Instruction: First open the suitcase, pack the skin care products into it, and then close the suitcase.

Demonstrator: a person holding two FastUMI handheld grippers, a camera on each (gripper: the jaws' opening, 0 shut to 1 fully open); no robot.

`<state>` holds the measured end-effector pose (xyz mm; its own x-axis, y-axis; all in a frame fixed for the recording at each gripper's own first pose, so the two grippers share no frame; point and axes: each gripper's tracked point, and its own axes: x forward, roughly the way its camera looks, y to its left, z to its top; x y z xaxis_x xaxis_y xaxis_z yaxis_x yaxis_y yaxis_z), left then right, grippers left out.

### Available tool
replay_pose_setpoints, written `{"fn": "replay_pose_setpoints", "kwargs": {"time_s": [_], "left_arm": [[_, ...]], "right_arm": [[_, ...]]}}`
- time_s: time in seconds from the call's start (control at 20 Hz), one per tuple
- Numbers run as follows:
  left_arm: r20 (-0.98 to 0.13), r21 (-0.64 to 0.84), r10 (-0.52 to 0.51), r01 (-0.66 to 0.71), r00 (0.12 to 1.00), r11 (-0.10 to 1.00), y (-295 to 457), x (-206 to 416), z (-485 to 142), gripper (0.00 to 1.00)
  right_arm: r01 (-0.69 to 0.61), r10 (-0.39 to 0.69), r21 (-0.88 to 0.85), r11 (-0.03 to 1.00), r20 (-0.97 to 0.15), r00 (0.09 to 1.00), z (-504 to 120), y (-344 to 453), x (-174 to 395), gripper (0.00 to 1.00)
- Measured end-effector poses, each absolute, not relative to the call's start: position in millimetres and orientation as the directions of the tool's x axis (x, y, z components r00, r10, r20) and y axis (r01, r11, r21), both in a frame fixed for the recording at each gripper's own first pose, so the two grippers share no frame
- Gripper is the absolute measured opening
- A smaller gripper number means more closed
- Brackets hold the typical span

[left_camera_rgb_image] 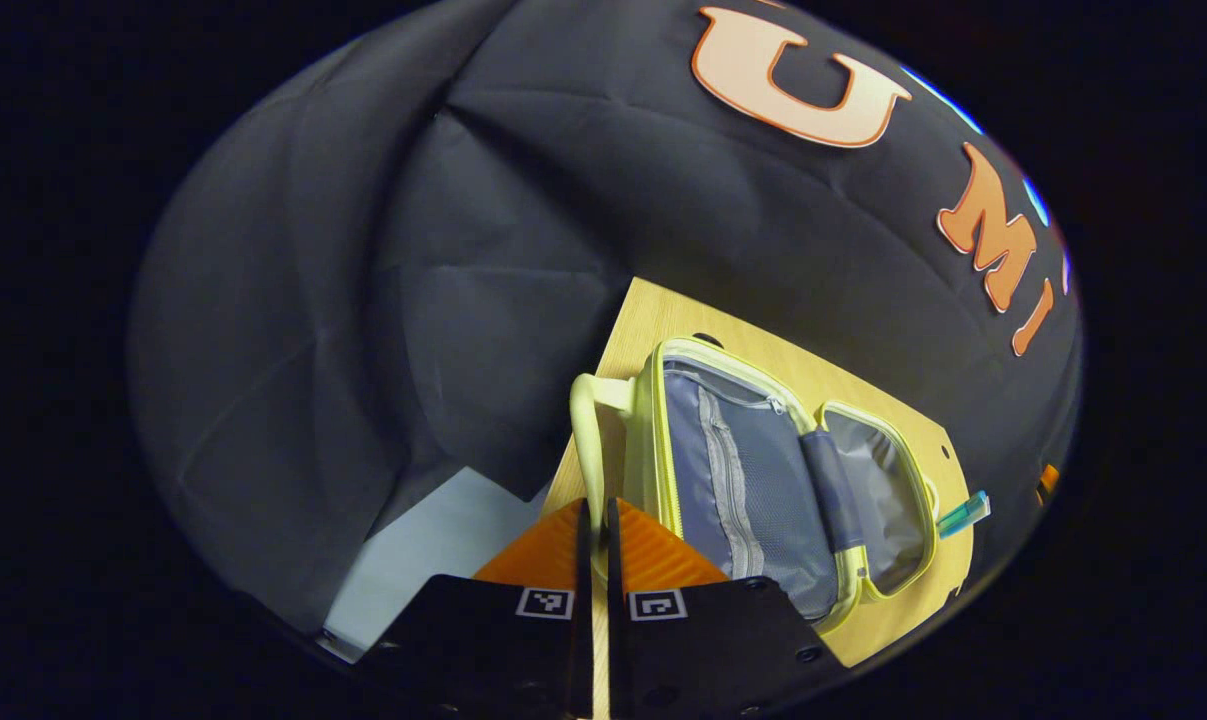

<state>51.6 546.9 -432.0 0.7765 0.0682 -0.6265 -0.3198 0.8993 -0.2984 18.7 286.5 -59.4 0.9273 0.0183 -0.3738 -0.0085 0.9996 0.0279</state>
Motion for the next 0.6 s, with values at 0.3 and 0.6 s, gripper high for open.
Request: {"fn": "replay_pose_setpoints", "kwargs": {"time_s": [0.3, 0.6], "left_arm": [[-0.668, -0.134, 0.203, -0.384, 0.716, 0.914, 574, 55, -450, 0.50], [-0.505, 0.080, 0.385, -0.403, 0.772, 0.912, 559, 61, -356, 0.97]], "right_arm": [[-0.009, 0.007, -0.002, 1.000, -0.393, 0.919, -65, 285, 17, 0.94], [-0.013, 0.009, -0.009, 1.000, -0.393, 0.919, -72, 267, 18, 0.94]]}}
